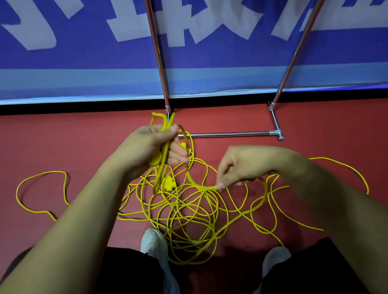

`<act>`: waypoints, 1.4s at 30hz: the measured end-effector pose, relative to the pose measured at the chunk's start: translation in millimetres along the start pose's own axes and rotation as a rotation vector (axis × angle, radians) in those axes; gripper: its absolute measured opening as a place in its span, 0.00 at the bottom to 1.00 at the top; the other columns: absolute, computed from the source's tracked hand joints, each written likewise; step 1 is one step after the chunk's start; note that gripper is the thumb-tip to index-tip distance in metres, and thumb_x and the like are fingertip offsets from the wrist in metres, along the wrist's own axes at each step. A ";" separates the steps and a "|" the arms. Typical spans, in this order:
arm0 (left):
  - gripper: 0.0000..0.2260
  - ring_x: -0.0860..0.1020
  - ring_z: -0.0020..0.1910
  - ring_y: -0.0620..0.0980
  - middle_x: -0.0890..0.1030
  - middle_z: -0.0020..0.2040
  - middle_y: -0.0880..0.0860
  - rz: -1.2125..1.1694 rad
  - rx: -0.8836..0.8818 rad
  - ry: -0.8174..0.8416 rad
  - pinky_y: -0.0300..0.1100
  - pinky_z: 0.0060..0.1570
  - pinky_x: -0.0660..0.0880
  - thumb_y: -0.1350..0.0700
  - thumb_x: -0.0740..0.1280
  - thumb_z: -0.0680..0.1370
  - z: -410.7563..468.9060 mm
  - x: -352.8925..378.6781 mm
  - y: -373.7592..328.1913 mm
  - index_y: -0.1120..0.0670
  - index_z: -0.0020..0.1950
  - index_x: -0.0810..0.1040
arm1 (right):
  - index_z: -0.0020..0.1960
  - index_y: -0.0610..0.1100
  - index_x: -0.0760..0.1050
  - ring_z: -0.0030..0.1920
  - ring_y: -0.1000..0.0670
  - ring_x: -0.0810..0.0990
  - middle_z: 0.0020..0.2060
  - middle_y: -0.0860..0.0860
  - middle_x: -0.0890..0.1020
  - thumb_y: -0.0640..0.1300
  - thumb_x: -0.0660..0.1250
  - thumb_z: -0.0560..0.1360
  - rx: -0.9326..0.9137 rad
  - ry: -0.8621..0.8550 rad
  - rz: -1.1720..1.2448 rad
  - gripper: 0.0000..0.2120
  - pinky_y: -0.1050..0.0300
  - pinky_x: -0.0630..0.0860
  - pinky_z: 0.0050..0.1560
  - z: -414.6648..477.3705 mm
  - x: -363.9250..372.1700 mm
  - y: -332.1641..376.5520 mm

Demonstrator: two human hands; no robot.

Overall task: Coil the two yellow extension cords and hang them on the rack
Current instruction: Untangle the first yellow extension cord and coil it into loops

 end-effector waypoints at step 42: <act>0.07 0.76 0.25 0.46 0.77 0.29 0.50 0.020 -0.119 -0.011 0.40 0.28 0.72 0.56 0.64 0.78 6.8 -17.6 11.2 0.59 0.50 0.75 | 0.48 0.36 0.81 0.32 0.50 0.77 0.31 0.46 0.78 0.42 0.69 0.77 -0.150 -0.505 0.390 0.09 0.62 0.74 0.39 -5.2 -43.3 -45.5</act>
Point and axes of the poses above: each hand's wrist, its own z-axis towards the middle knuckle, its own x-axis out of the palm, y = z × x, the point moved 3 cm from there along z, towards the middle knuckle
